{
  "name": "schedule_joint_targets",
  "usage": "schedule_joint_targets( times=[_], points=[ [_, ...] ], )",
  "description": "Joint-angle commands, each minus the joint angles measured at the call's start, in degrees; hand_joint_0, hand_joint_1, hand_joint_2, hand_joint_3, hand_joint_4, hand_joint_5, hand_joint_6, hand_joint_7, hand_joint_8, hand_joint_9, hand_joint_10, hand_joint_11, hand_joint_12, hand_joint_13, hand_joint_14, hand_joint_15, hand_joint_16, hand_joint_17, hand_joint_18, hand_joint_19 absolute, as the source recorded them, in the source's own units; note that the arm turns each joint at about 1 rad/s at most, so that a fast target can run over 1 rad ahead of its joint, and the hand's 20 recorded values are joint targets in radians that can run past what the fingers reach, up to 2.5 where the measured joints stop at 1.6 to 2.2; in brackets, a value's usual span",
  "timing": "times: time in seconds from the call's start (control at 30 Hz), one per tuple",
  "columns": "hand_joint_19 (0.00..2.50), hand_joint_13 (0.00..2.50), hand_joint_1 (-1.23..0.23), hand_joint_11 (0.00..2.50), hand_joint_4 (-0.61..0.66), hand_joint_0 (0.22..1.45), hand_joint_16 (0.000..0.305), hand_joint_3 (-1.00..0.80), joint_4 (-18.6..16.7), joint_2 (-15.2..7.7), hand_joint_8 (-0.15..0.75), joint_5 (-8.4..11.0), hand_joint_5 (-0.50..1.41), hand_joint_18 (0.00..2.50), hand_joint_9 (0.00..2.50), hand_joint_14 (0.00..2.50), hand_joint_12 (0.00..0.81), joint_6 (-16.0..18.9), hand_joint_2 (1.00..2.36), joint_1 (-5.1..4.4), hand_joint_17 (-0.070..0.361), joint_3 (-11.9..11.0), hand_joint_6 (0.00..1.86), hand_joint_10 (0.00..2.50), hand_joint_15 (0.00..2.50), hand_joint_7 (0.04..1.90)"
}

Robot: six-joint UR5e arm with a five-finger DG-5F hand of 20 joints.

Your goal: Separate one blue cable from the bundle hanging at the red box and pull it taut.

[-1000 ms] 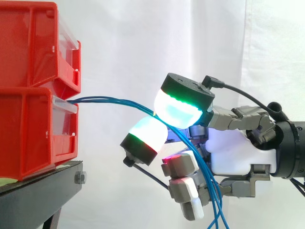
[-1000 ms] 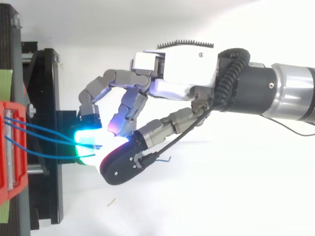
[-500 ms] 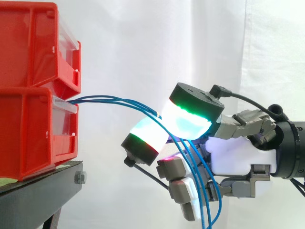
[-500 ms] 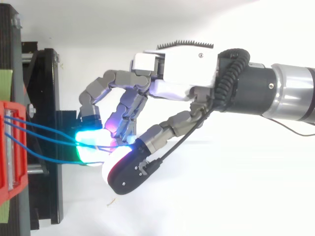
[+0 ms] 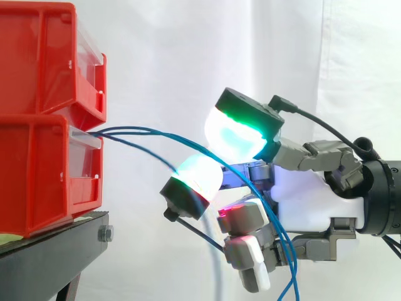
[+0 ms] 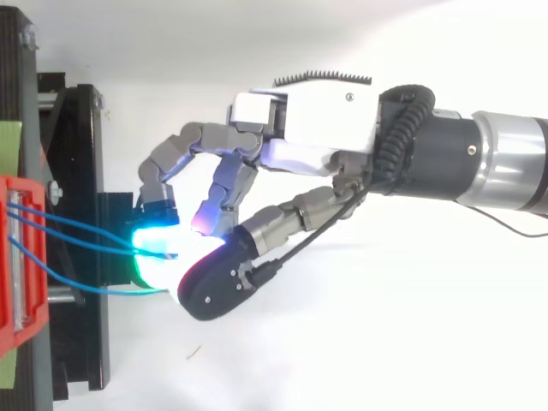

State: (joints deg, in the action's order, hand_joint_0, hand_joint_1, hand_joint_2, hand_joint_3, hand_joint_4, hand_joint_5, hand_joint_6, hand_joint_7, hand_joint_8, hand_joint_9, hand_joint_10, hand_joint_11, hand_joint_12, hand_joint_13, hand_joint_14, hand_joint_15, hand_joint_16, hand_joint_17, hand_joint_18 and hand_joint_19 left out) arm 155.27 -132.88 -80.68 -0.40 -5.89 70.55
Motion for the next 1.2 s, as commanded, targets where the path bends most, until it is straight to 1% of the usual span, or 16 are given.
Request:
schedule_joint_targets(
  times=[0.0, 0.07, 0.2, 0.3, 0.33, 0.4, 0.47, 0.53, 0.6, 0.73, 0.77, 0.8, 0.97, 1.07, 1.1, 1.17],
  points=[
    [0.73, 1.22, -0.62, 1.02, -0.01, 0.54, 0.042, -0.50, 0.0, 0.0, 0.337, 0.00, -0.11, 1.06, 1.25, 0.02, 0.373, -0.1, 1.00, 0.00, 0.094, 0.0, 0.86, 0.02, 0.75, 1.05],
    [0.75, 1.23, -0.58, 1.00, -0.05, 0.56, 0.040, -0.50, 0.0, 0.0, 0.307, 0.00, -0.10, 1.05, 1.29, 0.02, 0.357, -0.1, 1.00, 0.00, 0.090, 0.0, 0.84, 0.02, 0.75, 1.06],
    [0.75, 1.23, -0.58, 1.01, -0.07, 0.60, 0.039, -0.50, 0.0, 0.1, 0.300, 0.00, -0.10, 1.04, 1.29, 0.03, 0.353, -0.1, 1.00, 0.00, 0.088, 0.0, 0.83, 0.02, 0.75, 1.09],
    [0.76, 1.23, -0.65, 1.01, -0.04, 0.61, 0.040, -0.49, 0.0, 0.1, 0.321, 0.00, -0.10, 1.04, 1.29, 0.02, 0.359, -0.1, 1.00, 0.00, 0.089, 0.0, 0.83, 0.02, 0.76, 1.14],
    [0.76, 1.22, -0.69, 1.02, -0.02, 0.61, 0.040, -0.43, 0.0, 0.1, 0.334, 0.00, -0.10, 1.04, 1.27, 0.03, 0.362, -0.2, 1.01, 0.00, 0.090, 0.0, 0.83, 0.02, 0.76, 1.22],
    [0.72, 1.22, -0.80, 1.03, 0.04, 0.62, 0.046, -0.32, 0.0, 0.0, 0.366, 0.00, -0.12, 1.08, 1.23, 0.02, 0.390, -0.2, 1.01, 0.00, 0.102, 0.0, 0.89, 0.02, 0.75, 1.09],
    [0.72, 1.21, -0.85, 1.03, 0.02, 0.64, 0.045, -0.28, -0.1, 0.1, 0.363, 0.00, -0.13, 1.07, 1.21, 0.02, 0.390, -0.2, 1.01, 0.00, 0.102, 0.0, 0.90, 0.02, 0.74, 1.10],
    [0.74, 1.18, -0.87, 1.04, -0.02, 0.67, 0.042, -0.32, -0.1, 0.0, 0.348, 0.00, -0.14, 1.05, 1.18, 0.02, 0.377, -0.2, 1.01, -0.09, 0.095, 0.0, 0.91, 0.02, 0.75, 1.08],
    [0.71, 1.16, -0.87, 1.05, -0.07, 0.73, 0.042, -0.50, -0.1, 0.0, 0.334, 0.00, -0.15, 1.04, 1.15, 0.03, 0.369, -0.2, 1.00, 0.00, 0.095, 0.0, 0.92, 0.02, 0.74, 1.03],
    [0.70, 1.15, -0.87, 1.05, 0.01, 0.68, 0.042, -0.50, 0.0, 0.0, 0.333, 0.00, -0.16, 1.03, 1.13, 0.03, 0.367, -0.2, 1.00, 0.00, 0.094, 0.0, 0.91, 0.02, 0.74, 0.98],
    [0.71, 1.15, -0.89, 1.05, 0.03, 0.63, 0.042, -0.50, 0.0, 0.0, 0.332, 0.00, -0.15, 1.03, 1.14, 0.03, 0.364, -0.2, 1.00, -0.09, 0.094, 0.0, 0.90, 0.02, 0.74, 1.01],
    [0.71, 1.15, -0.88, 1.05, 0.05, 0.60, 0.042, -0.50, 0.0, 0.0, 0.335, 0.00, -0.13, 1.03, 1.16, 0.03, 0.361, -0.2, 1.00, -0.09, 0.094, 0.0, 0.89, 0.02, 0.74, 1.05],
    [0.71, 1.18, -0.84, 1.03, 0.07, 0.50, 0.045, -0.50, 0.0, 0.0, 0.354, 0.00, -0.12, 1.06, 1.21, 0.02, 0.382, -0.4, 1.00, -0.09, 0.101, 0.0, 0.89, 0.01, 0.74, 1.02],
    [0.70, 1.21, -0.73, 1.02, 0.08, 0.47, 0.047, -0.50, 0.0, 0.0, 0.375, 0.00, -0.12, 1.10, 1.24, 0.02, 0.398, -0.5, 1.00, -0.18, 0.106, 0.0, 0.88, 0.01, 0.74, 1.00],
    [0.71, 1.23, -0.67, 1.02, 0.07, 0.48, 0.046, -0.50, 0.0, 0.0, 0.373, 0.00, -0.11, 1.10, 1.27, 0.02, 0.394, -0.5, 1.00, -0.09, 0.104, 0.0, 0.88, 0.01, 0.73, 1.02],
    [0.72, 1.24, -0.61, 1.01, 0.06, 0.50, 0.045, -0.50, -0.1, 0.0, 0.366, 0.00, -0.11, 1.10, 1.27, 0.02, 0.391, -0.5, 1.00, -0.18, 0.102, 0.0, 0.87, 0.01, 0.74, 1.03]
  ],
)
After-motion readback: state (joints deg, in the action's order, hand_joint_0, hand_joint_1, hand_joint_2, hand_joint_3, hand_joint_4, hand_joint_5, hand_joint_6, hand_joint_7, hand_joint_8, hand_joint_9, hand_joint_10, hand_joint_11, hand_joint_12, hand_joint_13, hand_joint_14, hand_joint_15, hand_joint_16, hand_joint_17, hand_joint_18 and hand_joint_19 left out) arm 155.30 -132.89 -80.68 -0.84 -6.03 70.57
